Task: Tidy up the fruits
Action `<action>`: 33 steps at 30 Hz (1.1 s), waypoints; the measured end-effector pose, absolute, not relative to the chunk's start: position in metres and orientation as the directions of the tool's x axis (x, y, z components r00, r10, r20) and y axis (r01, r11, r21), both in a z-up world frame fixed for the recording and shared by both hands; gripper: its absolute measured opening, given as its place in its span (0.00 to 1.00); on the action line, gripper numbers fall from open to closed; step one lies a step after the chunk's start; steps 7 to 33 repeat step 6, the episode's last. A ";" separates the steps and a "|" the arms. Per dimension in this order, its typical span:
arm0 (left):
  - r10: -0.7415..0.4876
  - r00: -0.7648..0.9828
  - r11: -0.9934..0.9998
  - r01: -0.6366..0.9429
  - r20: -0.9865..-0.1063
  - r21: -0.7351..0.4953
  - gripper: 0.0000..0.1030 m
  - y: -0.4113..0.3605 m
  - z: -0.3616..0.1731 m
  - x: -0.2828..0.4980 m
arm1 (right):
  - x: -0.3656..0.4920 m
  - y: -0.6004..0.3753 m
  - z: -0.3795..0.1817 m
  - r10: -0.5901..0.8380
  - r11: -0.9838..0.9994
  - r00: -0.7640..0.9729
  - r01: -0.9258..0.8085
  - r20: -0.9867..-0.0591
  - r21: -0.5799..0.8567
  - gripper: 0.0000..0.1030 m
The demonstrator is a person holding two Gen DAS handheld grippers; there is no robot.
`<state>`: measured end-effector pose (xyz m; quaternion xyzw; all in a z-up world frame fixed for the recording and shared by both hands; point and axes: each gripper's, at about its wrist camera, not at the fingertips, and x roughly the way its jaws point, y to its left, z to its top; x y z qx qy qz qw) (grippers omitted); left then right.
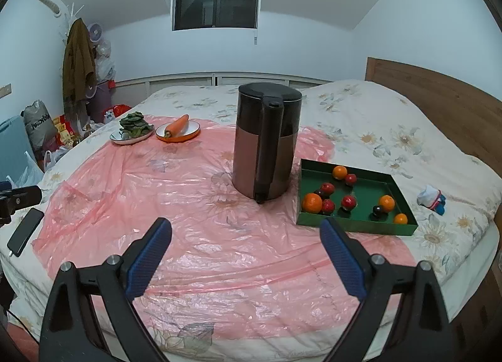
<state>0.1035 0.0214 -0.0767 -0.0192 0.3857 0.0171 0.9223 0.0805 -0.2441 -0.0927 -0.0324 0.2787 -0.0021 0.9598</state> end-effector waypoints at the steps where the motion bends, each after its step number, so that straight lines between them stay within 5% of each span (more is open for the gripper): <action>1: 0.016 0.706 0.999 -0.047 -0.708 -0.024 0.99 0.021 -0.077 0.103 | 0.081 -0.245 -0.093 -0.023 0.998 0.844 -0.014 -0.536 -0.065 1.00; 33: 0.025 0.719 0.999 -0.050 -0.694 -0.016 0.99 0.021 -0.073 0.101 | 0.082 -0.242 -0.094 -0.029 0.998 0.843 -0.009 -0.537 -0.069 1.00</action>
